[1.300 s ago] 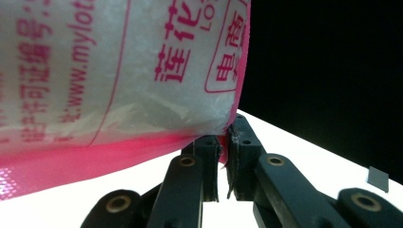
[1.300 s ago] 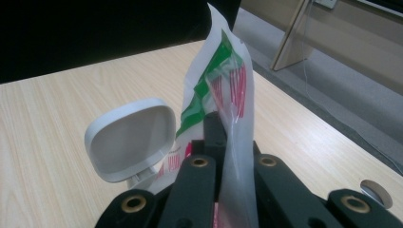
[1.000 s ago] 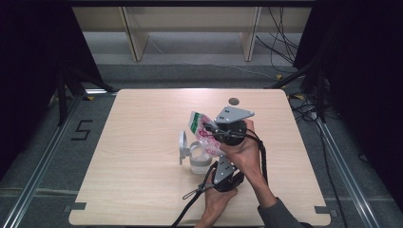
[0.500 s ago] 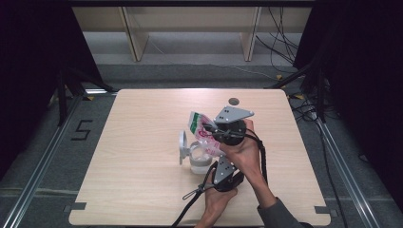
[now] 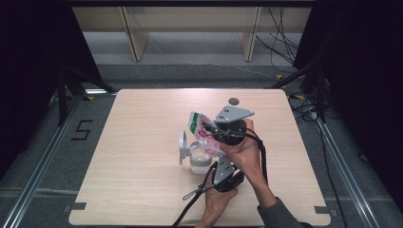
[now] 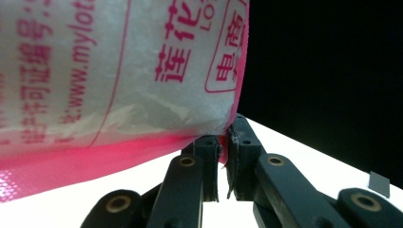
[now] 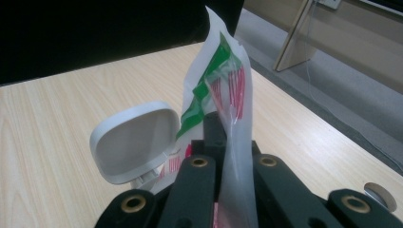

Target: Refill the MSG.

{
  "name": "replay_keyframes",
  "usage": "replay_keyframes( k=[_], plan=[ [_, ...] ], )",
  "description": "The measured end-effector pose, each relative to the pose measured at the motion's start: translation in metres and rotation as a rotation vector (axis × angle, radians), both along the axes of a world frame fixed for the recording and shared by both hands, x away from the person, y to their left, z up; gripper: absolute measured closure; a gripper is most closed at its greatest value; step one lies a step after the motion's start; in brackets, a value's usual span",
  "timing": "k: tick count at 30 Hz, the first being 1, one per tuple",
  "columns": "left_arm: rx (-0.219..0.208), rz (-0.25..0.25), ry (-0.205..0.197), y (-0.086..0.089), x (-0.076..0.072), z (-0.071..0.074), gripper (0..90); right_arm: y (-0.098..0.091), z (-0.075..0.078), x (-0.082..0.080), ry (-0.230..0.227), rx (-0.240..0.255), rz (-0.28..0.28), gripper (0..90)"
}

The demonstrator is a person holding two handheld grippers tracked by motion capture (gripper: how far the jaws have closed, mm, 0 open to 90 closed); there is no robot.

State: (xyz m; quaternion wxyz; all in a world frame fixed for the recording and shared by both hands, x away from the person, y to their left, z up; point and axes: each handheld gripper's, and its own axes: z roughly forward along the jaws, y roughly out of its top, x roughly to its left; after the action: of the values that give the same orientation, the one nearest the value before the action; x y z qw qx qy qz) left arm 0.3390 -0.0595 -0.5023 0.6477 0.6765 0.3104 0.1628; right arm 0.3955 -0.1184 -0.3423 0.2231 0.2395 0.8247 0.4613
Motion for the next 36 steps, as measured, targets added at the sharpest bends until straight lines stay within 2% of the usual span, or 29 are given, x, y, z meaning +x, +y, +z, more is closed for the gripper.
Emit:
replay_keyframes(
  k=[4,8,9,11,12,16,20,22,23,24,29,31,32,34,36],
  plan=[
    [-0.007,0.006,-0.003,-0.0005,0.0009,-0.0005,83.5,0.0002,0.0001,0.0005,-0.003,-0.001,0.003,90.0],
    [0.003,0.01,0.005,0.0002,0.0002,0.0003,83.5,0.0007,0.0004,0.0003,-0.004,-0.004,0.004,90.0],
    [-0.012,0.005,-0.003,-0.0007,0.0011,-0.0004,83.5,0.0009,0.0003,0.0002,-0.002,-0.004,0.003,90.0],
    [0.007,0.008,0.009,0.0004,0.0001,0.0011,83.5,0.002,-0.0001,0.0002,-0.006,-0.006,0.007,90.0],
    [-0.007,0.004,0.002,-0.0004,0.0012,0.0006,83.5,0.0025,-0.0002,0.0,-0.01,-0.007,0.003,90.0],
    [-0.011,-0.005,0.005,-0.0007,0.0018,0.0009,83.5,0.0036,-0.0004,-0.0002,-0.01,-0.01,-0.002,90.0],
    [-0.016,-0.006,0.005,-0.0014,0.002,0.0005,83.5,0.0035,-0.0003,-0.0001,0.008,-0.014,-0.001,90.0],
    [-0.018,-0.006,0.003,-0.0015,0.0021,0.0004,83.5,0.0034,-0.0003,0.0005,-0.006,-0.015,-0.002,90.0],
    [-0.018,-0.006,0.003,-0.0015,0.0022,0.0004,83.5,0.0039,-0.0001,0.0002,0.012,-0.019,0.006,90.0],
    [-0.005,0.002,0.01,-0.0008,0.0016,0.0011,83.5,0.004,-0.0001,0.0002,0.012,-0.02,0.006,90.0],
    [-0.004,0.002,0.007,-0.0003,0.0016,0.0011,83.5,0.0047,0.0001,0.0005,0.01,-0.022,0.01,90.0],
    [-0.016,-0.008,0.0,-0.001,0.0022,0.0005,83.5,0.005,-0.0001,-0.0003,0.022,-0.011,0.0,90.0],
    [-0.01,0.002,0.001,-0.0011,0.0013,0.0008,83.5,0.0045,0.0003,0.0006,0.012,-0.02,0.009,90.0],
    [-0.006,0.003,0.004,-0.0011,0.0011,0.0008,83.5,0.0035,0.001,0.0009,0.021,-0.023,0.013,90.0],
    [-0.007,0.003,0.004,-0.0013,0.001,0.0007,83.5,0.0029,0.0009,0.002,0.003,-0.021,0.008,90.0]
  ],
)
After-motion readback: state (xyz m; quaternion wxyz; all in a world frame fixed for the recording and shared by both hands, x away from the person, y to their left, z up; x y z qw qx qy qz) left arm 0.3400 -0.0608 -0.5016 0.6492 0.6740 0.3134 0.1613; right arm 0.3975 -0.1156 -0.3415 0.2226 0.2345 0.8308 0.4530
